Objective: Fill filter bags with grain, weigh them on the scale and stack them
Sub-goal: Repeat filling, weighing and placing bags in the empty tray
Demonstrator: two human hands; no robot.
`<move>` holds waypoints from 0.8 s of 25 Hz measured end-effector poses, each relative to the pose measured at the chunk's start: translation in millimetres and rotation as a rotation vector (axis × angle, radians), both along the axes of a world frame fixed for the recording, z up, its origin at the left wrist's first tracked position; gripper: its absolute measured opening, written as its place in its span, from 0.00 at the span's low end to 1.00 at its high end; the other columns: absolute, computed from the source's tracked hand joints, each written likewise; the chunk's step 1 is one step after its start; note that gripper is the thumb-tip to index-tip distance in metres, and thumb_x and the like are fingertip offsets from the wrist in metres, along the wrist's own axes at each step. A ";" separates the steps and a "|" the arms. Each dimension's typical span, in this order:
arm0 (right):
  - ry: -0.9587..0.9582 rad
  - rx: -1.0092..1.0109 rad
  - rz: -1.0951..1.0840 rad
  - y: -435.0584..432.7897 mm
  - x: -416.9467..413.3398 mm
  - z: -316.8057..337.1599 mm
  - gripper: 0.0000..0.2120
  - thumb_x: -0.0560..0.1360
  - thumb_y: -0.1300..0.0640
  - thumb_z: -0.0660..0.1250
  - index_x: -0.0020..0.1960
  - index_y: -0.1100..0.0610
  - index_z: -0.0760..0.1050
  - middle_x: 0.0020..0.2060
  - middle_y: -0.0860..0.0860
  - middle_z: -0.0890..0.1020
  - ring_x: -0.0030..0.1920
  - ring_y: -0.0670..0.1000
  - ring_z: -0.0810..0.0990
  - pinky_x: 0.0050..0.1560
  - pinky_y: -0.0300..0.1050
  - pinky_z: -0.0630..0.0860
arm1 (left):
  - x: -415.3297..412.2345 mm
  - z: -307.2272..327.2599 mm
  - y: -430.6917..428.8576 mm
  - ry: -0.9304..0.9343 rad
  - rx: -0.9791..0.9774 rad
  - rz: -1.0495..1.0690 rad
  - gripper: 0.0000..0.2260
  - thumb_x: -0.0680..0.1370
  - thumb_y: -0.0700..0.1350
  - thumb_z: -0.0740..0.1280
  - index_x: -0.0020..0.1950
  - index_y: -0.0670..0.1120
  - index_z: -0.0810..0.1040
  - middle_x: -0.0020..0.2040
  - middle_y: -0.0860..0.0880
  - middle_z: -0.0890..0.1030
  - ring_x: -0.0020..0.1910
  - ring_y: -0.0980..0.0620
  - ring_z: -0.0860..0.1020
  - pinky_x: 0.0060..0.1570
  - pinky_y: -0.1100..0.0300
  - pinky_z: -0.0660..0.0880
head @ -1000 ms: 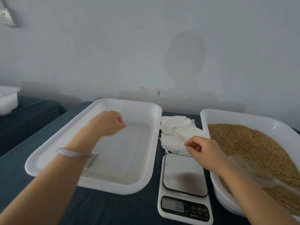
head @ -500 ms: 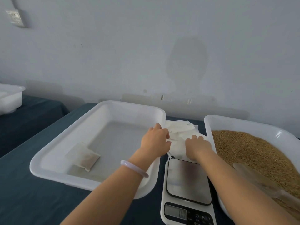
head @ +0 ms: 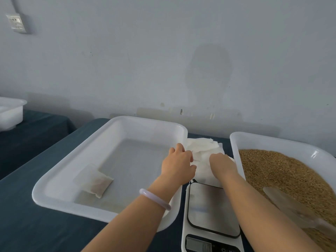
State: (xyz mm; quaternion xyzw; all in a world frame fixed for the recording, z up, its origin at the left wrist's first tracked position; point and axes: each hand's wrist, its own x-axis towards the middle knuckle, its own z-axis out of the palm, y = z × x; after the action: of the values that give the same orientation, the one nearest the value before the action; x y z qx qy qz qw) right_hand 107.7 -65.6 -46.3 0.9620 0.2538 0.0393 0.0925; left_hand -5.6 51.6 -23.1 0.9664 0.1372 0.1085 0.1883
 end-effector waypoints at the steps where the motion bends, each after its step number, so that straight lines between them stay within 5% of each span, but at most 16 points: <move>1: 0.005 0.011 0.005 0.0 0.2 0.3 0.15 0.76 0.69 0.55 0.58 0.60 0.74 0.56 0.56 0.78 0.57 0.57 0.76 0.54 0.45 0.71 | 0.2 -0.1 -1.6 -0.001 0.000 0.010 0.11 0.77 0.47 0.63 0.58 0.47 0.75 0.60 0.49 0.67 0.60 0.48 0.67 0.45 0.57 0.72; 9: -0.031 0.046 0.019 -0.8 -3.9 0.0 0.12 0.79 0.64 0.55 0.57 0.59 0.74 0.55 0.55 0.77 0.58 0.55 0.73 0.55 0.45 0.71 | -3.0 0.5 -22.1 -0.013 -0.095 0.023 0.16 0.72 0.34 0.59 0.56 0.47 0.74 0.59 0.48 0.66 0.57 0.47 0.67 0.38 0.57 0.67; 13: -0.073 0.155 0.000 3.3 -15.1 15.9 0.10 0.73 0.69 0.55 0.44 0.59 0.73 0.47 0.56 0.78 0.51 0.55 0.72 0.40 0.44 0.69 | 0.7 2.4 -23.6 -0.026 -0.125 0.101 0.16 0.73 0.33 0.58 0.57 0.46 0.74 0.59 0.47 0.66 0.58 0.46 0.66 0.38 0.57 0.67; 17: -0.085 0.414 -0.026 -7.7 -24.2 37.6 0.10 0.73 0.66 0.59 0.33 0.58 0.67 0.32 0.54 0.70 0.32 0.52 0.67 0.28 0.41 0.59 | 2.5 3.3 -24.6 -0.036 -0.126 0.125 0.17 0.73 0.32 0.57 0.58 0.46 0.73 0.60 0.47 0.65 0.58 0.46 0.65 0.38 0.57 0.68; 20: -0.107 0.804 0.021 -33.8 -33.9 49.6 0.13 0.70 0.62 0.63 0.27 0.61 0.66 0.23 0.53 0.68 0.26 0.51 0.63 0.26 0.42 0.58 | 3.0 3.8 -21.2 -0.038 -0.144 0.119 0.18 0.72 0.32 0.57 0.59 0.45 0.72 0.60 0.47 0.65 0.58 0.46 0.65 0.38 0.56 0.68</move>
State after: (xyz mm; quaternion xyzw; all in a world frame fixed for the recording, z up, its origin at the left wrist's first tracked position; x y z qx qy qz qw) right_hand 73.9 -99.4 3.3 0.9155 0.2227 0.1864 -0.2783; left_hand -2.6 30.4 -19.2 0.9383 0.1980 0.1277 0.2533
